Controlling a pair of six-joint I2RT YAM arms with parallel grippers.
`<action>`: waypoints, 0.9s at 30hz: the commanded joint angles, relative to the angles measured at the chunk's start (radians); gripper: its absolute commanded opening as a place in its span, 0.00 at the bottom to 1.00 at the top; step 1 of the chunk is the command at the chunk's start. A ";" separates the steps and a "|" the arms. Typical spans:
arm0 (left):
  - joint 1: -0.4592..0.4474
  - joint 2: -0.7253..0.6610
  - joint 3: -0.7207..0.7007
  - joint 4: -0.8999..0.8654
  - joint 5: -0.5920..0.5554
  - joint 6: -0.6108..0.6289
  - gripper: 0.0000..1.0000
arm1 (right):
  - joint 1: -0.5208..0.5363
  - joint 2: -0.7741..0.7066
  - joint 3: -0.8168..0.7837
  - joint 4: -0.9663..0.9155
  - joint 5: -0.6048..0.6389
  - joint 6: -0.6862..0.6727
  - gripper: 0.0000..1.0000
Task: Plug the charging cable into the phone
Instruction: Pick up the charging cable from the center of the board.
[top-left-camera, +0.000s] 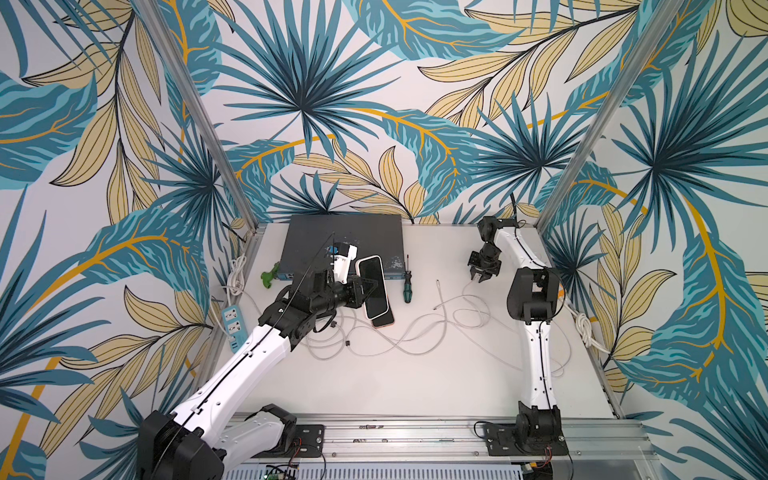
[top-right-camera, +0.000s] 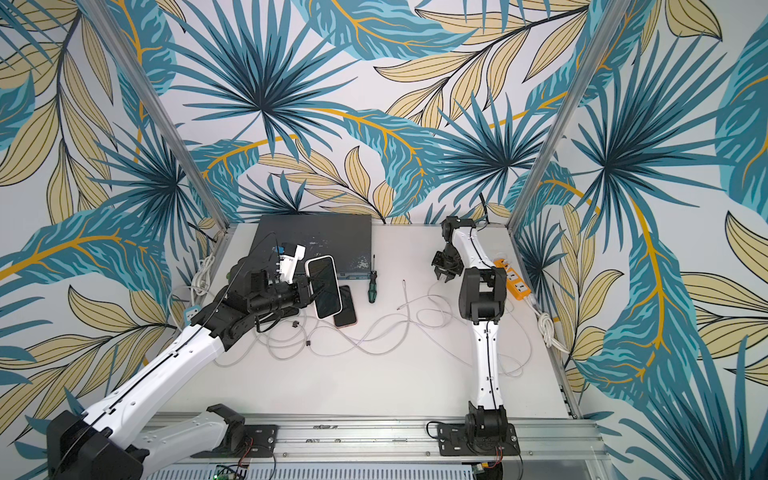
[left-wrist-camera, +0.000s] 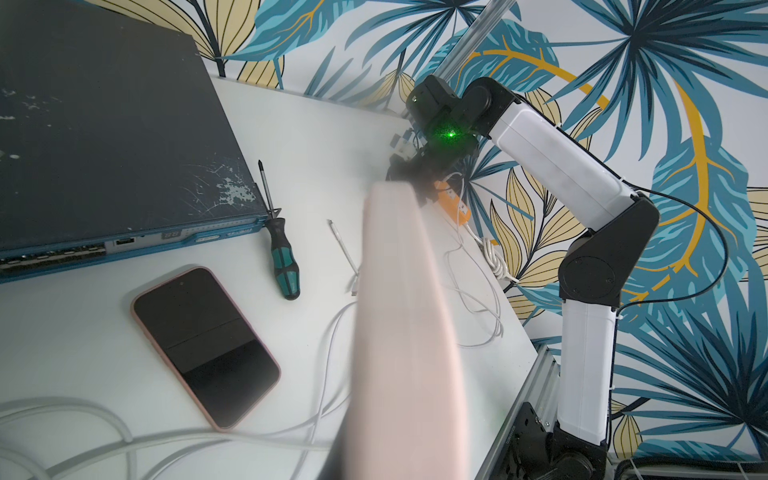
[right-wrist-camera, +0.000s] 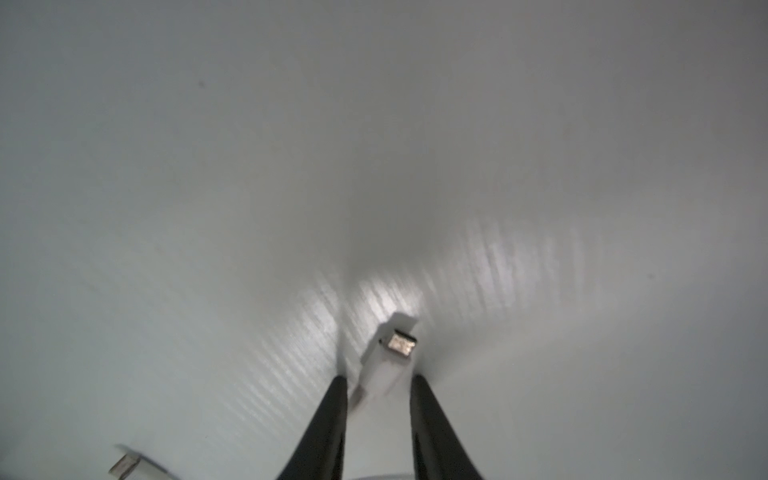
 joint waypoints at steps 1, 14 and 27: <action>0.000 0.001 0.019 0.051 0.027 0.011 0.00 | -0.012 0.074 0.010 -0.002 0.023 -0.021 0.31; -0.001 -0.001 0.012 0.039 0.027 0.018 0.00 | -0.012 0.098 0.046 -0.025 -0.008 -0.019 0.27; -0.001 0.004 0.002 0.046 0.018 0.017 0.00 | -0.011 0.122 0.074 -0.036 -0.007 0.006 0.16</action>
